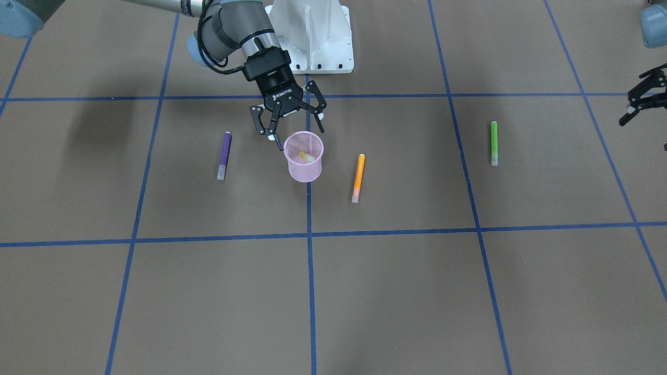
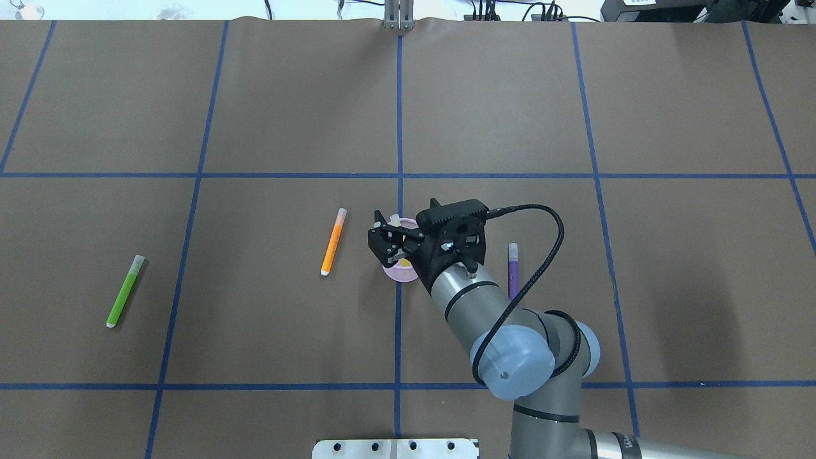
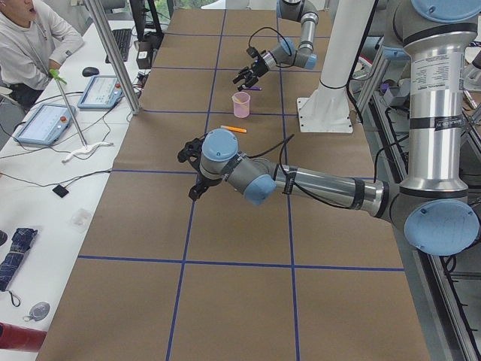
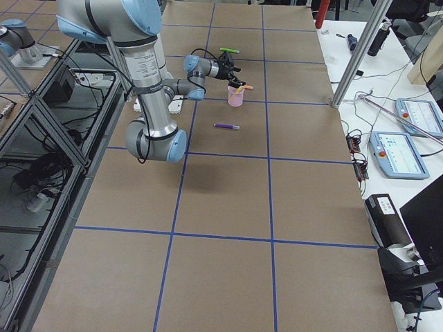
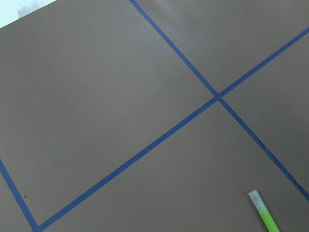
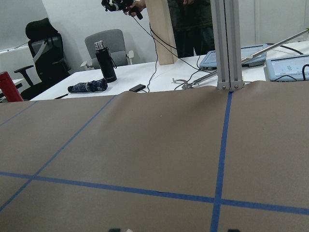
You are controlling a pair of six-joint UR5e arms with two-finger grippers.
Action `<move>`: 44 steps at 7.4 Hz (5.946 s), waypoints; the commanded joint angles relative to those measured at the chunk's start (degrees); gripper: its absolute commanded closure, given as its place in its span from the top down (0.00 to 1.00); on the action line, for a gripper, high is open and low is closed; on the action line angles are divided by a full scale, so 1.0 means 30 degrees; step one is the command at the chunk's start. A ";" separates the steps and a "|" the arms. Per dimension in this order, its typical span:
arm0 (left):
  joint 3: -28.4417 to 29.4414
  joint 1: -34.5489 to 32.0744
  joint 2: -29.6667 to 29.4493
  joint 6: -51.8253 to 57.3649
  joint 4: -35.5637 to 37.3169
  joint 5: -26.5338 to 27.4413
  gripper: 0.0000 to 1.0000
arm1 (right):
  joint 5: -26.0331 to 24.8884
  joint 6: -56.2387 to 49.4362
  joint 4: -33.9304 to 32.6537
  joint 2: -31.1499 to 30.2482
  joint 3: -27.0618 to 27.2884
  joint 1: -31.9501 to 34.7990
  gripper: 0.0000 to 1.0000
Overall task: Collect pens into pen holder
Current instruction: 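Lower the yellow marker into the lavender cup and open the right gripper, then grasp the green marker with the left gripper while the right arm withdraws, then carry the green marker over the cup and drop it in with left gripper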
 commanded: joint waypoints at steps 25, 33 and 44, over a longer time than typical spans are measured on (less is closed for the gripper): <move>0.0658 1.3564 0.0234 -1.5525 -0.2407 1.0217 0.14 | 2.4537 -0.7192 -1.4778 -0.2017 0.1791 1.6489 1.00; -0.0602 1.3650 -0.7281 -1.5554 -0.4956 1.2414 0.00 | 2.4537 -0.7601 -1.4632 -0.2573 0.1791 1.6518 1.00; 0.6279 1.9218 -1.1924 -1.2566 -1.7344 1.9764 0.00 | 2.4303 -0.7514 -1.4514 -0.2515 0.1879 1.6460 1.00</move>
